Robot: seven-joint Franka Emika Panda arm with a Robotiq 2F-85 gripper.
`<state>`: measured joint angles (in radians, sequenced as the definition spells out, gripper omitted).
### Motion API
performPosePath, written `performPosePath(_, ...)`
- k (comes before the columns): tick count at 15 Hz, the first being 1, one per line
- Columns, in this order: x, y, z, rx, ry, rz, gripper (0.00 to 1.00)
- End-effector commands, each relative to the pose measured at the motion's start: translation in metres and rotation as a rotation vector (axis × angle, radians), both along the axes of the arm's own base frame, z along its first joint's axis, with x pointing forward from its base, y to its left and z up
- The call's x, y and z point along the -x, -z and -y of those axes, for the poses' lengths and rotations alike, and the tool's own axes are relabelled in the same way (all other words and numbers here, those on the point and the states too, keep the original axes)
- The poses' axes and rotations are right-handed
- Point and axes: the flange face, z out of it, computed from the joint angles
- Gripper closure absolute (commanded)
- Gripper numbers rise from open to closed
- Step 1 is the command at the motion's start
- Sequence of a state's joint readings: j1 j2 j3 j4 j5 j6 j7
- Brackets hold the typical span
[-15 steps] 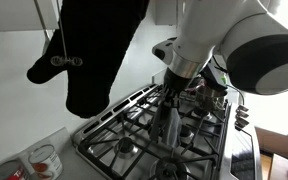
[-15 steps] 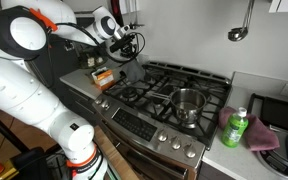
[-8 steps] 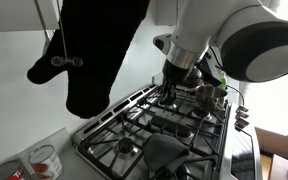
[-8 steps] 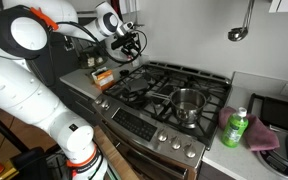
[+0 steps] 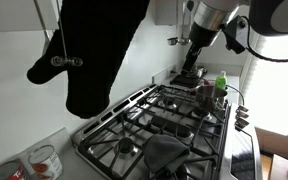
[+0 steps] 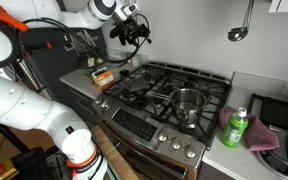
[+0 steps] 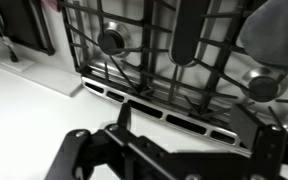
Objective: Move the pot to the right, then remove the cloth from the pot handle and pour water in the pot
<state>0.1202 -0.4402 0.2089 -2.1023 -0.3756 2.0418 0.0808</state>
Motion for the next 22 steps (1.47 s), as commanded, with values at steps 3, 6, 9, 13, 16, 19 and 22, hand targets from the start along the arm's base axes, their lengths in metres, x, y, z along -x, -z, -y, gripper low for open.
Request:
performPosePath(3, 0.011, -0.020, 0.059, -0.009, 0.146, 0.027, 0.00)
performPosePath(6, 0.017, -0.023, 0.071, -0.015, 0.177, 0.037, 0.00)
performPosePath(9, 0.018, -0.019, 0.068, -0.014, 0.180, 0.034, 0.00)
performPosePath(13, 0.001, -0.013, 0.100, 0.010, 0.287, 0.051, 0.00)
performPosePath(16, -0.015, -0.001, 0.170, 0.029, 0.468, 0.053, 0.00)
performPosePath(19, -0.025, 0.014, 0.244, 0.020, 0.643, 0.014, 0.00)
performPosePath(22, -0.027, 0.027, 0.306, -0.024, 0.801, -0.032, 0.00)
